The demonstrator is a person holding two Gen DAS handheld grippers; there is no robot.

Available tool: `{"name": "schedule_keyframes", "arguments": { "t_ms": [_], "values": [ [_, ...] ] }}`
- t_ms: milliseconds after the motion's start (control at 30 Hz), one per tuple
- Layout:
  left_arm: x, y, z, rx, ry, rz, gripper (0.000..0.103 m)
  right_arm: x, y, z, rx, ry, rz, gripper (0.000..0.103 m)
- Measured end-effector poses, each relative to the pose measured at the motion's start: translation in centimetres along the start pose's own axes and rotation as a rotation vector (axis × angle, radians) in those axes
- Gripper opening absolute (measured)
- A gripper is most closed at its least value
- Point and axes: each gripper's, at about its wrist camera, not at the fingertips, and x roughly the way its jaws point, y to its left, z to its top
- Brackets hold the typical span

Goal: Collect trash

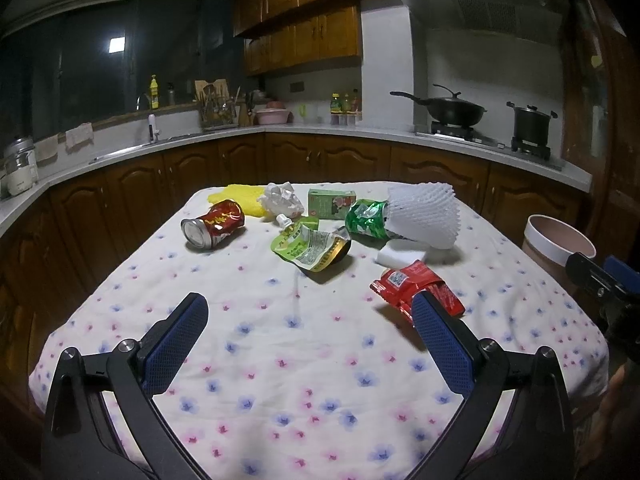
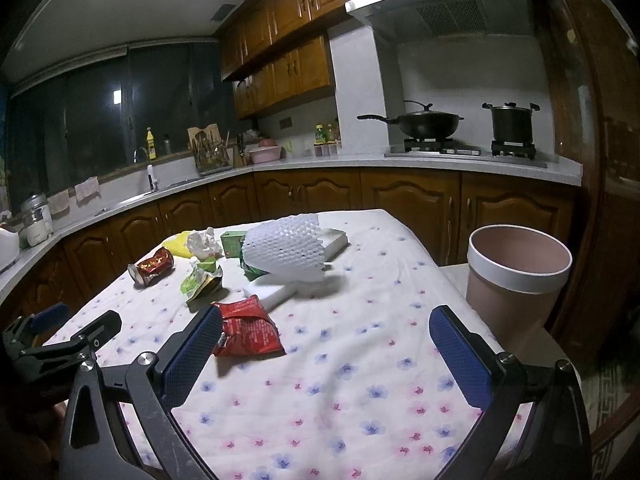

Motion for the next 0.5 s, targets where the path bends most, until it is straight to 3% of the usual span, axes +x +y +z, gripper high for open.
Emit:
{"name": "schedule_keyframes", "arguments": {
  "t_ms": [500],
  "values": [
    [-0.42,-0.09,0.09,0.003,-0.012,0.003,0.103,-0.28,-0.13,-0.07,0.000,-0.004,-0.001,0.103]
  ]
}}
